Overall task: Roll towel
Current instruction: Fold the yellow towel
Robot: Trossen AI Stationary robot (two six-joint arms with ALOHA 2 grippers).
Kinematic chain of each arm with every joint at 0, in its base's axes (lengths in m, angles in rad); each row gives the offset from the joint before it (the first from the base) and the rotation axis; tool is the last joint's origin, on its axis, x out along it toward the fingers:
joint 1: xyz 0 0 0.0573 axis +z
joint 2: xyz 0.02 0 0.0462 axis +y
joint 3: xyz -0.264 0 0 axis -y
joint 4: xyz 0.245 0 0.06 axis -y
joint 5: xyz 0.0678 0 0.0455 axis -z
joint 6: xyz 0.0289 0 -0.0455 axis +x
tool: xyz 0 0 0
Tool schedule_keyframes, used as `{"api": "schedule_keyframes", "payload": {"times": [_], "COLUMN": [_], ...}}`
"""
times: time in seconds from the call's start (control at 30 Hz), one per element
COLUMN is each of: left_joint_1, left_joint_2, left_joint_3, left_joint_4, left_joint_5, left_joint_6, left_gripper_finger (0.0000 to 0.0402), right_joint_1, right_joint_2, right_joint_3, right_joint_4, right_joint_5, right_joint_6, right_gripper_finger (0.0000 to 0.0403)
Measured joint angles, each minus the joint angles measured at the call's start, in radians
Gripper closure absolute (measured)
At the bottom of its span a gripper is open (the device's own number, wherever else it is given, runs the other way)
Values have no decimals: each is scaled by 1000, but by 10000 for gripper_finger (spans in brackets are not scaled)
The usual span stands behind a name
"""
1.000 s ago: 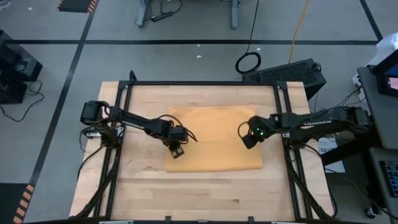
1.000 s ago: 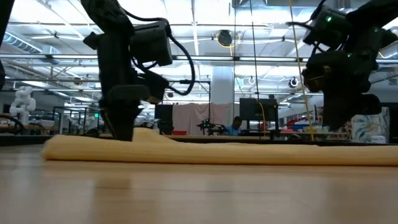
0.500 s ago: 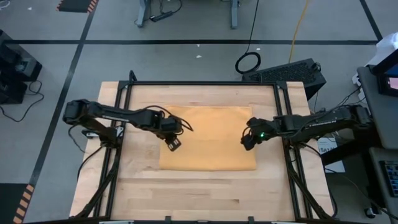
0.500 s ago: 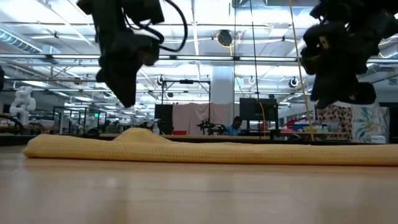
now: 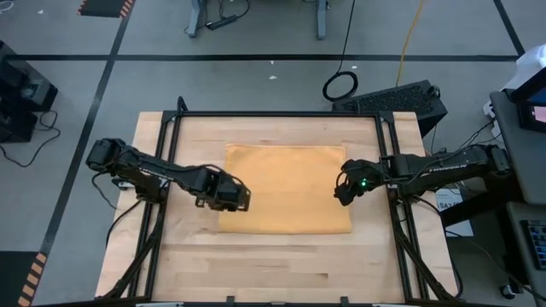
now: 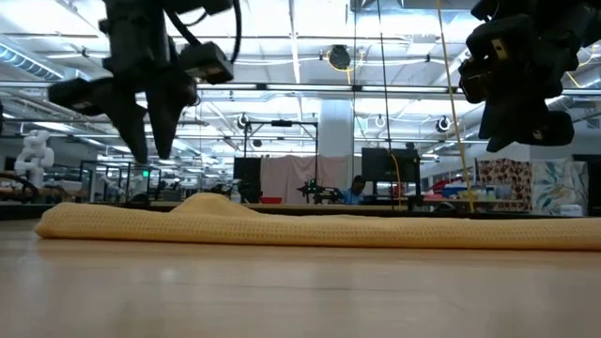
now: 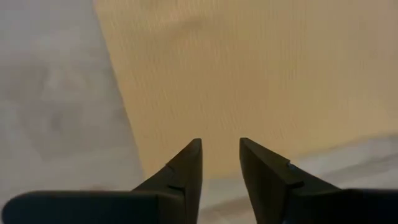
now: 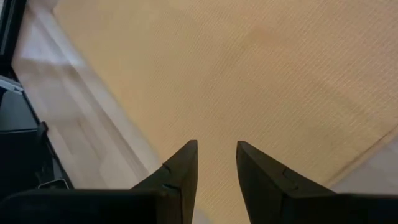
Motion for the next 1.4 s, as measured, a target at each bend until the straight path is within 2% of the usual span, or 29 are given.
{"api": "schedule_keyframes", "payload": {"times": [0.13,0.27,0.37,0.43,0.57,0.67,0.77,0.9,1.03,1.13,1.23,1.3,1.4], "left_joint_1": [-52,-126,-171,-192,-212,-184,-146,-86,-28,26,88,137,220], "left_joint_2": [0,0,3,13,61,134,205,273,311,321,323,326,333], "left_joint_3": [0,0,0,0,4,2,2,3,10,10,10,14,23], "left_joint_4": [-3,-2,28,76,166,151,147,142,102,51,-7,-69,-104], "left_joint_5": [17,24,-6,-46,-131,-134,-137,-132,-112,-131,-202,-290,-434], "left_joint_6": [-103,-197,-219,-185,-33,56,123,229,389,578,809,960,1150], "left_gripper_finger": [233,171,152,150,150,167,203,262,307,325,328,327,322], "right_joint_1": [0,0,2,2,-1,-15,-29,-32,12,67,141,192,261], "right_joint_2": [1,1,1,2,34,92,176,297,437,500,504,488,474], "right_joint_3": [0,0,0,0,-19,-38,-66,-82,-79,-71,-77,-84,-87], "right_joint_4": [23,18,2,-6,-9,28,75,129,138,194,276,324,391], "right_joint_5": [-23,-97,-117,-80,77,157,204,208,192,145,24,-17,-23], "right_joint_6": [-41,-83,-101,-134,-227,-285,-312,-294,-242,-156,4,158,368], "right_gripper_finger": [301,301,301,301,302,313,338,388,393,392,398,401,401]}}
